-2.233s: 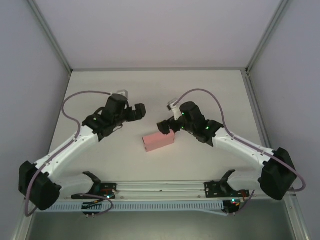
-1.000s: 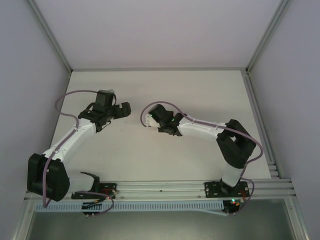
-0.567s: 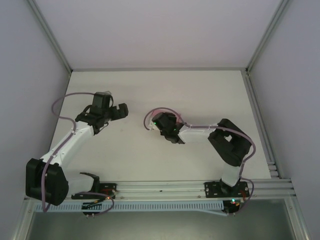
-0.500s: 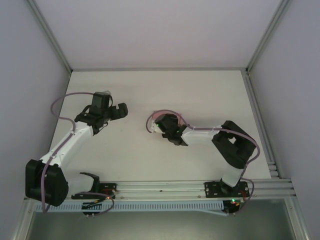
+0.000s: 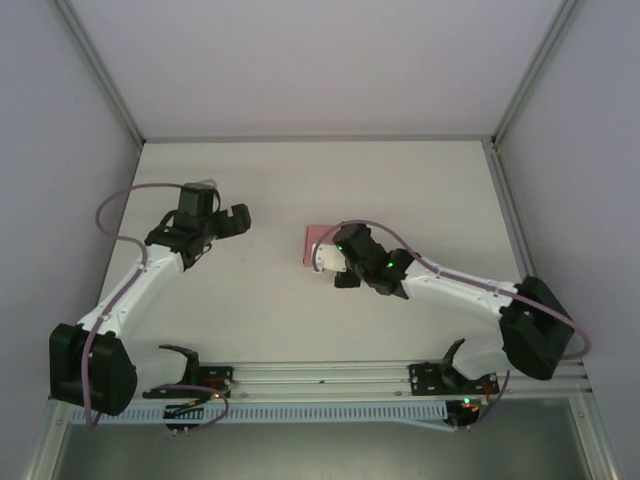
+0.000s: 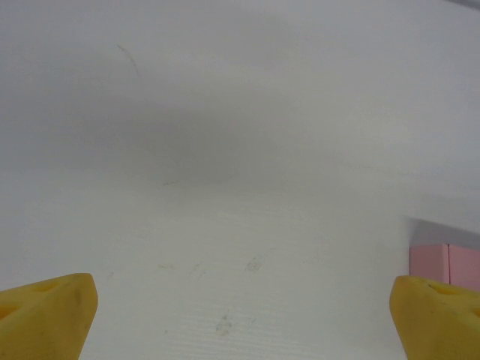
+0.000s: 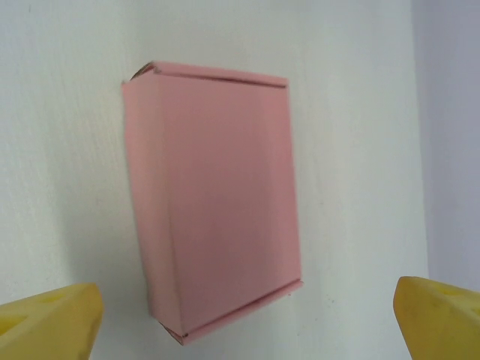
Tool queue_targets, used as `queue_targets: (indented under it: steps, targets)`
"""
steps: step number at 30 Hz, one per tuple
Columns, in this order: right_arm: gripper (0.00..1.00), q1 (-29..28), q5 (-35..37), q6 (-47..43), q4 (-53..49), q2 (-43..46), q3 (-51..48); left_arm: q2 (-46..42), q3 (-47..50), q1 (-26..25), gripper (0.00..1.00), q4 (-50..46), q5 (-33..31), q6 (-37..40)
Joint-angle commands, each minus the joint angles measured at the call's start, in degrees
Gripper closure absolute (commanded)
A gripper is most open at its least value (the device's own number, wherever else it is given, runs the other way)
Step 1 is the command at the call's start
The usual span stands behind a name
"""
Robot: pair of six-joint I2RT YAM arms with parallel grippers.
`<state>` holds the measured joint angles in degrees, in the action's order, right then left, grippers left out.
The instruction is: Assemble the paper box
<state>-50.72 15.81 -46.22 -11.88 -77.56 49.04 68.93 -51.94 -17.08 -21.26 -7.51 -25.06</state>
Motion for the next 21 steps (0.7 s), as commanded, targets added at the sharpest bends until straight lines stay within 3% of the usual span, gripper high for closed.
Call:
queue_targets:
  steps: [1, 6, 9, 11, 16, 20, 21]
  targets:
    - [0.0, 5.54, -0.21, 10.55, 3.15, 5.19, -0.26, -2.34, 1.93, 1.4, 0.0, 6.56, -5.12, 4.28]
    - [0.0, 22.58, 10.45, 34.58, 15.54, 9.57, -2.94, -3.06, 11.11, 4.77, 0.0, 25.99, -14.09, 10.74]
    - [0.0, 32.32, 7.25, 44.31, 23.3, 9.45, -9.17, 0.0, 19.93, 6.98, 0.0, 44.25, -15.57, 17.53]
    - [0.0, 35.07, 3.94, 44.0, 30.65, 8.86, -14.37, 3.13, 24.2, 8.3, 0.0, 54.42, -14.48, 20.77]
    - [0.0, 39.36, 2.16, 46.67, 63.36, 3.82, -30.36, 11.8, 29.75, 10.94, 0.0, 71.21, -13.47, 26.49]
    - [0.0, 41.57, -3.95, 44.14, 57.9, 6.72, -30.24, 17.23, 37.65, 13.47, 0.0, 89.89, -9.04, 26.06]
    - [0.0, 42.06, -3.92, 43.09, 55.45, 6.8, -30.05, 16.82, 37.62, 14.31, 0.0, 88.01, -6.38, 25.13]
